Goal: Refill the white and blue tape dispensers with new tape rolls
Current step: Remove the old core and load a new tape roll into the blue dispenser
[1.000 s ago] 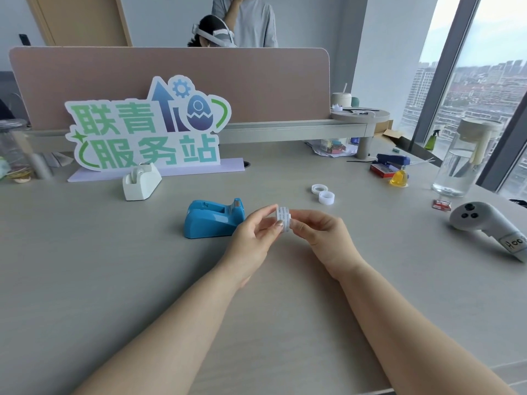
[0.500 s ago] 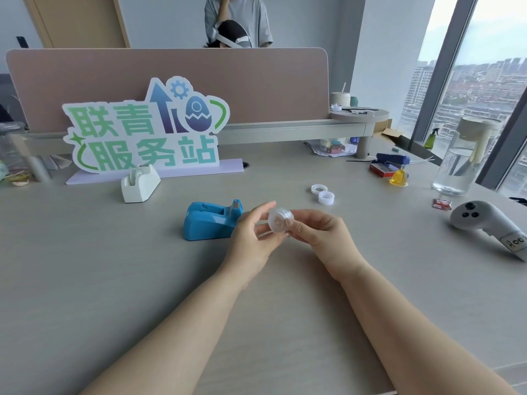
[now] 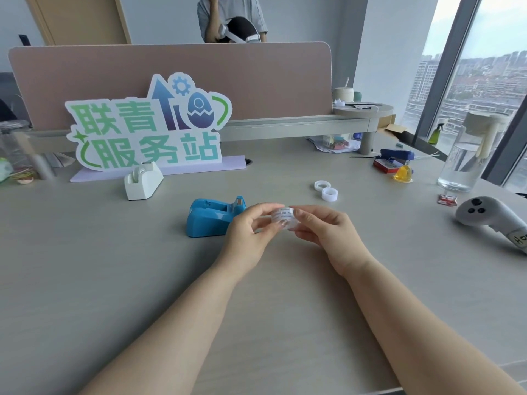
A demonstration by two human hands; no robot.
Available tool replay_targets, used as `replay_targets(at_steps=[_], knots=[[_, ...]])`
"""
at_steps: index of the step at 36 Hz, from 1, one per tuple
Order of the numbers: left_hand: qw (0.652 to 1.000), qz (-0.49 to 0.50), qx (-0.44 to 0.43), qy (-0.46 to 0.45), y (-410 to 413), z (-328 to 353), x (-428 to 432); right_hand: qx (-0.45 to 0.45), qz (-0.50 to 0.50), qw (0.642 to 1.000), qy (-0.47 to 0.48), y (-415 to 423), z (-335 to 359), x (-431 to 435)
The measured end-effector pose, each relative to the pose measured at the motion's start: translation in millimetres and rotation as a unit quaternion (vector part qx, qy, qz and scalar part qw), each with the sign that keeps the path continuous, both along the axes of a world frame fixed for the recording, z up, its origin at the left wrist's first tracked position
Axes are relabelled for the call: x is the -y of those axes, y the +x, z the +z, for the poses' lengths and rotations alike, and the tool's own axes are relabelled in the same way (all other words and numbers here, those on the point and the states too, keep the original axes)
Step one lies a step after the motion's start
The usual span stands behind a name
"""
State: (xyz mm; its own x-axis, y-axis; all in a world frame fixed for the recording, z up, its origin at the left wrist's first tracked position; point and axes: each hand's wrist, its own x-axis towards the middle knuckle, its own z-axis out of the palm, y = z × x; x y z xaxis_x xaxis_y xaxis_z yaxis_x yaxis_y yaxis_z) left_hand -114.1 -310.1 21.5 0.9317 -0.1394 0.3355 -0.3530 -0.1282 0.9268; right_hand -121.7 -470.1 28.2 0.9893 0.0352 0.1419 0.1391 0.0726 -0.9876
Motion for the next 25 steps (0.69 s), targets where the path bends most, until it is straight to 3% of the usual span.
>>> replay_targets(at_steps=[25], knots=[[0.998,-0.028,-0.019,-0.056,-2.3,1.8,0.7,0.005,-0.039,0.999,-0.003,-0.2,1.7,0.5]])
